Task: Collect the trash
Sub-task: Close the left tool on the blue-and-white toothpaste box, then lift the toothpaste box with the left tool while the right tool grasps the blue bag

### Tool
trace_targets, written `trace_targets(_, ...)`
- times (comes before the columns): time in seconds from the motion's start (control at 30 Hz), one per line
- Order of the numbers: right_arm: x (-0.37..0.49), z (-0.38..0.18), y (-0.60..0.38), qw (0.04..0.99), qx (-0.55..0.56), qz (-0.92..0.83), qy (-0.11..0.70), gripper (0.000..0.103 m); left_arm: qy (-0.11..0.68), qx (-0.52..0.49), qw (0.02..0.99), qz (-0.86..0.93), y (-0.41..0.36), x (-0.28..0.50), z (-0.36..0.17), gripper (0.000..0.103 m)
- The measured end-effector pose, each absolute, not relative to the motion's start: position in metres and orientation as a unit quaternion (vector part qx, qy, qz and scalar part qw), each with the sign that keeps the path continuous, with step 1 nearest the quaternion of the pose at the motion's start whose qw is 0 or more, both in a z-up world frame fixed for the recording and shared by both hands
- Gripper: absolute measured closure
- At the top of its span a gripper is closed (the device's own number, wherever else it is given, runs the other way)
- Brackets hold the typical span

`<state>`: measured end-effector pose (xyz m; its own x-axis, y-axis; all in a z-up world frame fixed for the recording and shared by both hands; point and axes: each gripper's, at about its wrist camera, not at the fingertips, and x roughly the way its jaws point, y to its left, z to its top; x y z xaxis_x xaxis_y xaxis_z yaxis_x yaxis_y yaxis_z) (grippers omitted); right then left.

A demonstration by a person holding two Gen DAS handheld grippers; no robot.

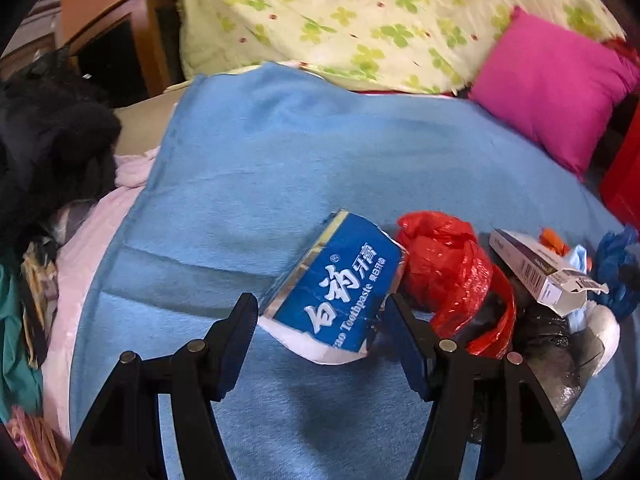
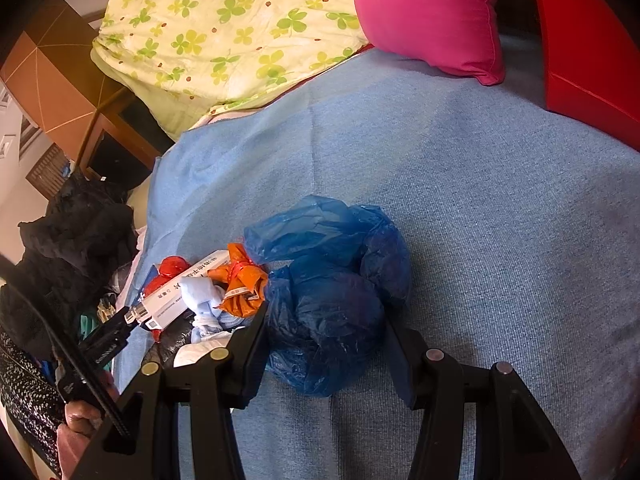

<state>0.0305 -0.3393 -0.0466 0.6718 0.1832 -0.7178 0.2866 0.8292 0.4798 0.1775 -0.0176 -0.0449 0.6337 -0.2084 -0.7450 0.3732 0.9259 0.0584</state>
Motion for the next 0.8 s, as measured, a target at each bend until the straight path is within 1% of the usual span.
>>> trace_targets(0.33,0.031,-0.047,-0.339,0.868,0.288,-0.032,0.403,0.048,0.406,0.106,0.888,-0.185,-0.028,0.184,-0.049,0.036)
trace_targets(0.53,0.031,-0.047,-0.339,0.868,0.288,-0.033,0.404,0.048,0.408,0.135,0.882,-0.194,-0.044,0.176,-0.057,0.036)
trace_targets(0.6,0.031,-0.047,-0.339,0.867,0.289,-0.033,0.404,0.048,0.409,0.129,0.884,-0.187,-0.043,0.177,-0.058,0.036)
trace_targets(0.7,0.032,-0.048,-0.338,0.868,0.288,-0.033,0.404,0.048,0.418,0.092,0.885,-0.182,-0.038,0.181,-0.058,0.033)
trace_targets(0.8,0.032,-0.048,-0.339,0.867,0.288,-0.033,0.404,0.048,0.417,0.096,0.888,-0.168,-0.043,0.184,-0.063,0.029)
